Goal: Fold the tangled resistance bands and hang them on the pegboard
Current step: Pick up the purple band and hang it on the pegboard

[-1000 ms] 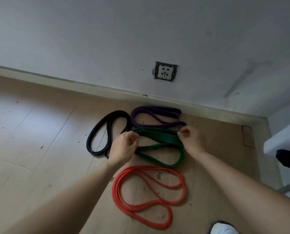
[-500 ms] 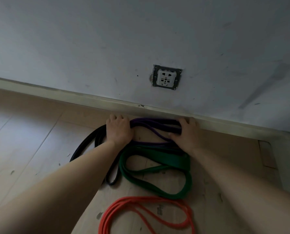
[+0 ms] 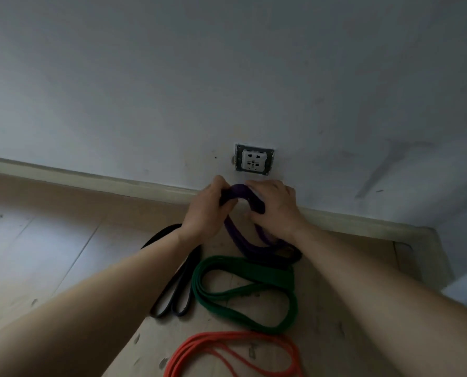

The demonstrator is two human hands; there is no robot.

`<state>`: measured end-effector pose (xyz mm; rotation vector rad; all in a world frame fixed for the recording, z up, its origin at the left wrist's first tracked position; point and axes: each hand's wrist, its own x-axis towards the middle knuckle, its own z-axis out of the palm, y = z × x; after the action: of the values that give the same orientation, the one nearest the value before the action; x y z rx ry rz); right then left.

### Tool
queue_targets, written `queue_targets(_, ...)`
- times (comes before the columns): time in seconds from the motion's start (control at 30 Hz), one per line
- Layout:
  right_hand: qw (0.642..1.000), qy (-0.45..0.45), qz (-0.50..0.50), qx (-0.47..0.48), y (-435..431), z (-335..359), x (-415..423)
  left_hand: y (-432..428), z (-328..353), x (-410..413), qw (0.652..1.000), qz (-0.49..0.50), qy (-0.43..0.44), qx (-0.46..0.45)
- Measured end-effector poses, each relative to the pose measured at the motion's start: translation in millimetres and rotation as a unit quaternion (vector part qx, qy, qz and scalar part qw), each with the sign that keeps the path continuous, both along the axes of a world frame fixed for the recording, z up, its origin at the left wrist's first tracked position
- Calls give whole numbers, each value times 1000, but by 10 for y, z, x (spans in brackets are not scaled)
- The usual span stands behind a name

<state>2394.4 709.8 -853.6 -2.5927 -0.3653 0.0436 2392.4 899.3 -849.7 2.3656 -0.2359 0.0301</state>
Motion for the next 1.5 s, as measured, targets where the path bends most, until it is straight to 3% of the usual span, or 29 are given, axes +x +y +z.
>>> queue_targets(0.2, 993, 74, 5, 88, -224, 956, -10, -275, 801, -85, 996, -69, -37, -37)
queue_targets(0.4, 994, 46, 14, 98, -391, 2000, -211, -364, 1702, -270, 991, -89, -72, -75)
queue_targets(0.57, 996, 11, 42, 77, -386, 2901, -505, -264, 2418, -521, 992, -98, -76, -29)
queue_targets(0.7, 989, -25, 48, 135, -336, 3523, -852, -164, 2962, -844, 992, -94, -16, -81)
queue_targets(0.83, 971, -59, 47, 225, -295, 3995, -1238, -32, 3353, -1217, 971, -107, 75, -200)
queue_targets(1.0, 931, -67, 10, 357, -251, 4336, -1660, -35, 3783, -1706, 951, -105, 65, -284)
queue_targets(1.1, 901, -51, -18, 431, -242, 4500, -1824, -82, 4010, -1932, 949, -118, 55, -286)
queue_targets(1.33, 860, -76, -25, 505, -290, 5285, -1967, -177, 4893, -2080, 953, -117, 39, -278)
queue_targets(1.43, 850, -103, -29, 515, -338, 5703, -1982, -183, 5377, -2064, 964, -129, 22, -231)
queue_targets(1.5, 850, -122, -35, 510, -382, 5952, -1976, -216, 5659, -2052, 961, -127, -1, -247)
